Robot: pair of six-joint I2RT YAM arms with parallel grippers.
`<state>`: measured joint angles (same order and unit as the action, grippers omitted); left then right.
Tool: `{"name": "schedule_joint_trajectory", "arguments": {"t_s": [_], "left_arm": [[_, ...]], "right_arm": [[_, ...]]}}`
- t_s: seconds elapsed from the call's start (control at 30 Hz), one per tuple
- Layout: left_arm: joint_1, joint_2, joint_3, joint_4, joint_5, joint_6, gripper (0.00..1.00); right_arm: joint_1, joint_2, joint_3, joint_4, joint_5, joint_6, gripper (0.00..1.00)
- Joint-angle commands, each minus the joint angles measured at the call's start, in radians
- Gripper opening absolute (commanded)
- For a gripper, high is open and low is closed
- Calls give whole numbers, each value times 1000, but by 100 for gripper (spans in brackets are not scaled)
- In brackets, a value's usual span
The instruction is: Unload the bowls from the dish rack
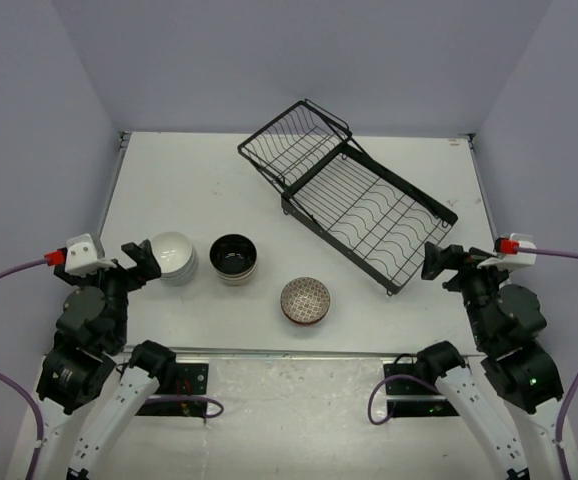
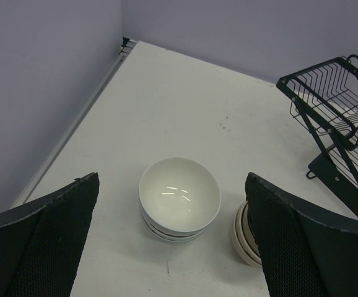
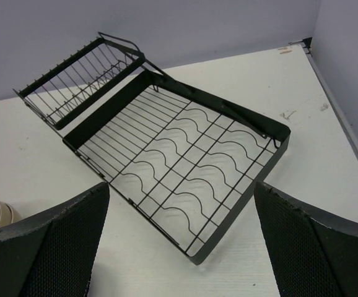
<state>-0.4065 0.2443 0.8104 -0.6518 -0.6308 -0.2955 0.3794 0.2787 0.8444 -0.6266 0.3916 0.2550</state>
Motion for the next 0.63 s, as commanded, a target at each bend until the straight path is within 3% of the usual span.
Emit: {"name": "schedule_joint_trajectory", "arguments": {"t_s": [0.0, 0.6], "left_arm": [[-3, -2, -23, 83, 17, 15, 100], [-3, -37, -53, 89, -9, 36, 100]], "right_arm": [[6, 34, -21, 53, -48, 29, 99], [6, 50, -33, 54, 10, 43, 99]]}}
